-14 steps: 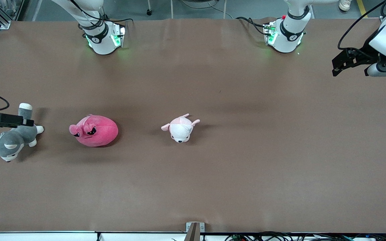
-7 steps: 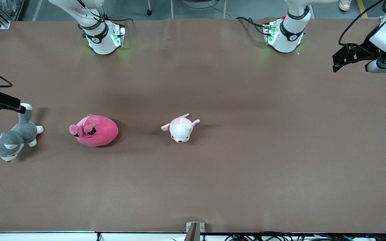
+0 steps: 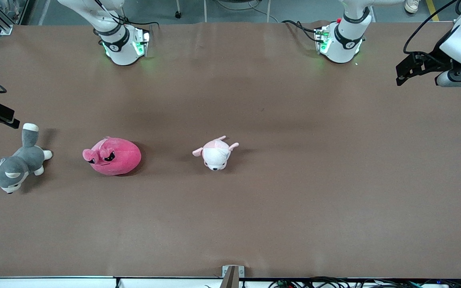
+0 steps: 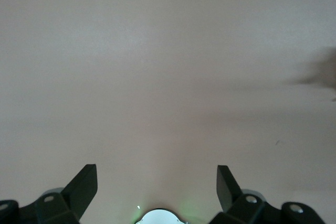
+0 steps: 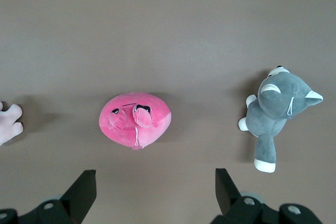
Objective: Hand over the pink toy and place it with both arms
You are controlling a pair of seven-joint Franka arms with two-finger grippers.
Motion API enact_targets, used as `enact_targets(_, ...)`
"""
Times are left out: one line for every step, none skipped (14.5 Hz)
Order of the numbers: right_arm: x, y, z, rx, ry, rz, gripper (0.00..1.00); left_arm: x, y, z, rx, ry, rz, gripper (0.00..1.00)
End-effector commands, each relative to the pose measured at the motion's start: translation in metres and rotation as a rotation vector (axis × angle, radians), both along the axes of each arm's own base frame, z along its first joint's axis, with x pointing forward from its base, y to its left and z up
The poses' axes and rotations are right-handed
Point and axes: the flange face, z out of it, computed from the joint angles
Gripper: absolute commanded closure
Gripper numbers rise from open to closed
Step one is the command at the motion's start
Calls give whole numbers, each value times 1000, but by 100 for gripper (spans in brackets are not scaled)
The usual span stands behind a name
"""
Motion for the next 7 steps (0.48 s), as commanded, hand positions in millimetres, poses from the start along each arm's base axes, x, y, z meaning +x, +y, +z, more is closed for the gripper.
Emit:
enact_targets(-11, 6, 2, -24, -14, -23, 0, -3, 0, 5, -13, 6, -12, 0)
enact_targets(-12, 3, 3, -25, -17, -29, 0, -3, 1, 5, -13, 6, -12, 0)
enact_targets(-12, 0, 3, -27, -18, -35, 0, -3, 1, 6, -13, 4, -15, 0)
enact_targets(-11, -1, 0, -33, -21, -41, 0, -3, 4, 7, -14, 1, -10, 0)
enact_targets(-11, -1, 0, -36, -36, -43, 0, -3, 6, 7, -13, 1, -7, 0)
enact_targets(-13, 0, 0, -37, -42, -43, 0, -3, 9, 9, -9, -2, -5, 0)
enact_targets(-14, -1, -1, -37, -36, -43, 0, -3, 11, 11, -8, -6, -2, 0)
